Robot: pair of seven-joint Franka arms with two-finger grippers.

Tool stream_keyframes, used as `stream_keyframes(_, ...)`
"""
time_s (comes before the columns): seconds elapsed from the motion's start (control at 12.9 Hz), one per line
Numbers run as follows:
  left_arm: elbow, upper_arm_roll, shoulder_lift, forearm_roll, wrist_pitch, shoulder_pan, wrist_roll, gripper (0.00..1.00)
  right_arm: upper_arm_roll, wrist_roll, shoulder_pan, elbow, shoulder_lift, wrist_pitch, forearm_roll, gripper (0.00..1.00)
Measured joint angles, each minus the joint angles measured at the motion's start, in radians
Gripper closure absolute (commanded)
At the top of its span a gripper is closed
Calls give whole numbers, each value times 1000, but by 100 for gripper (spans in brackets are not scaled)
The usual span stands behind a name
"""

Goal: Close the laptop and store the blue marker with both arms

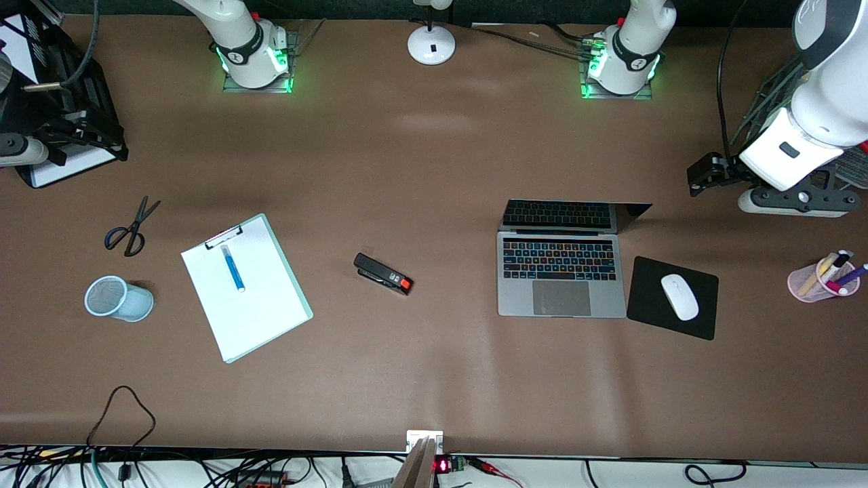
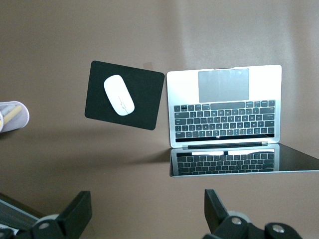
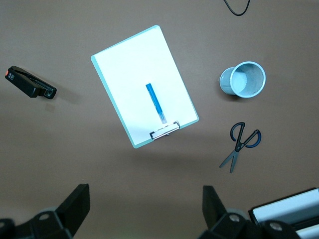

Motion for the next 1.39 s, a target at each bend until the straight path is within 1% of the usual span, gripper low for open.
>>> stream_keyframes(0.46, 2, -9, 0, 0, -2, 0, -22, 0, 0, 0, 0, 0, 0, 0, 0, 0)
stream_keyframes(1.01, 38, -5, 1, 0, -10, 7, -26, 0, -6, 0, -12, 0, 3, 1, 0, 0)
stream_keyframes(1.16, 56, -6, 17, 0, -14, 6, -26, 0, -6, 0, -18, -1, 21, 7, 1, 0)
stream_keyframes(1.39, 84, -6, 58, 0, -47, 6, -26, 0, -6, -2, -18, -7, 89, 38, 2, 0)
